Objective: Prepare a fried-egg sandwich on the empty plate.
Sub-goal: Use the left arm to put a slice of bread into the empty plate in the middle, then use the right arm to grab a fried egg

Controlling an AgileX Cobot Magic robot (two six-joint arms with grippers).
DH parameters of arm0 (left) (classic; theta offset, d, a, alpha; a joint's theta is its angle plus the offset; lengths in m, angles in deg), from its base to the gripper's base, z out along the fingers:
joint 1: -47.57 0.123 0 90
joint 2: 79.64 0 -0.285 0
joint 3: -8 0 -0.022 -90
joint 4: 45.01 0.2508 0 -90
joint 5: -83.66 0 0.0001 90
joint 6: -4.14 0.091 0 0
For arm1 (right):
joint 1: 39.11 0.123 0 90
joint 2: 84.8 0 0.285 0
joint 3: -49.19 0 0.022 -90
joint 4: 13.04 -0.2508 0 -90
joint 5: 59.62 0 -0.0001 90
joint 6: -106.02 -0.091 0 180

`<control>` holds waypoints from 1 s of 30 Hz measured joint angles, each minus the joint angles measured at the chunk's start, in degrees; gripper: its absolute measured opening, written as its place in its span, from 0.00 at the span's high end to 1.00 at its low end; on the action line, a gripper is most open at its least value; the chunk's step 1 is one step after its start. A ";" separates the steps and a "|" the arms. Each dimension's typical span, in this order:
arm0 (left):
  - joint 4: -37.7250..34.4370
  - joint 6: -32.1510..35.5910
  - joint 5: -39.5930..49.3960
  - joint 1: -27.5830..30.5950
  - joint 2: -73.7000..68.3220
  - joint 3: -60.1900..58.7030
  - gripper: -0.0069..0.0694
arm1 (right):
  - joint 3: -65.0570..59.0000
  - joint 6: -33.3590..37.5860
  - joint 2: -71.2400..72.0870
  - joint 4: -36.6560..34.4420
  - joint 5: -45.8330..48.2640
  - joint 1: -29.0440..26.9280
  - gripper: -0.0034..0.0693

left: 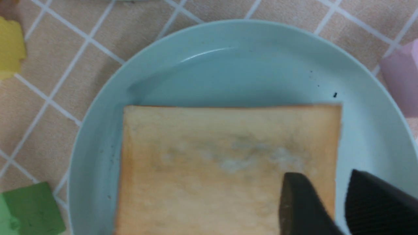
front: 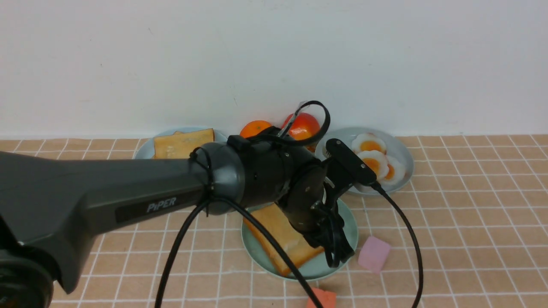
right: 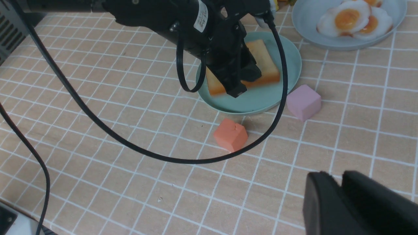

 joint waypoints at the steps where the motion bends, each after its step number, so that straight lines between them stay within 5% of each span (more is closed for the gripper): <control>1: -0.29 0.00 0.00 0.00 0.00 0.00 0.55 | 0.00 0.00 0.00 0.00 0.00 0.00 0.76; 3: -2.18 -0.05 0.29 -0.06 0.39 0.00 0.46 | 0.00 -0.06 -0.78 0.00 -0.25 0.00 0.69; 7: -4.12 -0.05 1.88 -1.58 4.46 -0.19 0.43 | 0.00 -0.17 -6.14 0.04 -2.93 0.00 0.59; 11: -4.97 -1.19 3.56 -3.91 13.48 -0.19 0.57 | 0.00 -0.22 -16.04 0.07 -6.27 0.00 0.55; 14: -5.33 -6.73 5.67 -4.17 23.77 -0.19 0.84 | 0.00 -0.01 -27.89 -0.22 -11.72 0.00 0.55; 16: -5.33 -9.85 7.30 -3.35 27.48 -0.41 0.92 | 0.13 -0.03 -32.28 -0.40 -13.95 0.00 0.55; 22: -4.83 -15.37 8.76 -0.98 44.00 -15.98 0.93 | 9.77 2.09 -56.00 -0.53 -21.41 0.00 0.55; 30: -1.59 -27.33 3.96 -0.98 64.25 -34.75 0.93 | 34.33 4.67 -82.69 -1.32 -14.99 -4.08 0.55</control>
